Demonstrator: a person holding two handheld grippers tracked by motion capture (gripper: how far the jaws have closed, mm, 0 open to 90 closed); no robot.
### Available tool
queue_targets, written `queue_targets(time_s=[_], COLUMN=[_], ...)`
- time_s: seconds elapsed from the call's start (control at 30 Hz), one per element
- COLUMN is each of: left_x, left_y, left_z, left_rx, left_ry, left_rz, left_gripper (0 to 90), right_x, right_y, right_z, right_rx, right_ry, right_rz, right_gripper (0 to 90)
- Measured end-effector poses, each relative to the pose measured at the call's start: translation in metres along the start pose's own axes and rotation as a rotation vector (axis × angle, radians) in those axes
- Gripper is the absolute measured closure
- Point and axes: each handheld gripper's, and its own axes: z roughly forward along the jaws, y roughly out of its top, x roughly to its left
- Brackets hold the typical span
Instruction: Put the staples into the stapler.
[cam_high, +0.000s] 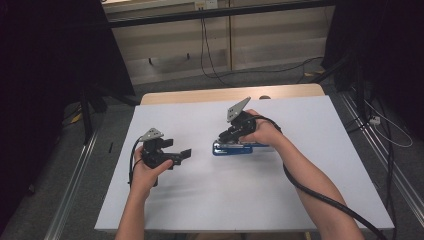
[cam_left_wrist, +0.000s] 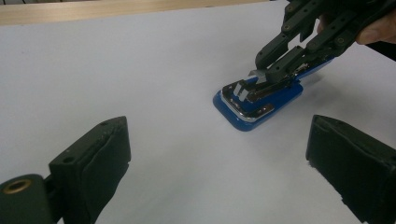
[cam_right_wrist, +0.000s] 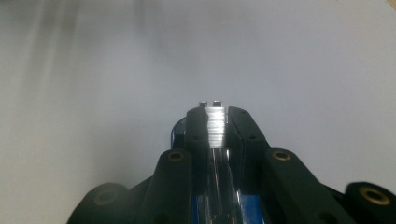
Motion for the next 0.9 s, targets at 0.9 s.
queue_targets(time_s=[0.9], left_x=[0.0013], left_y=[-0.0001], left_z=[-0.0004], left_rx=[0.002], left_ry=[0.001], left_rz=[-0.004], left_gripper=[6.7], right_x=[-0.0004], right_y=[-0.0036], right_z=[0.0047], right_rx=[0.024], right_ry=[0.011], right_rz=[-0.007], right_gripper=[79.5])
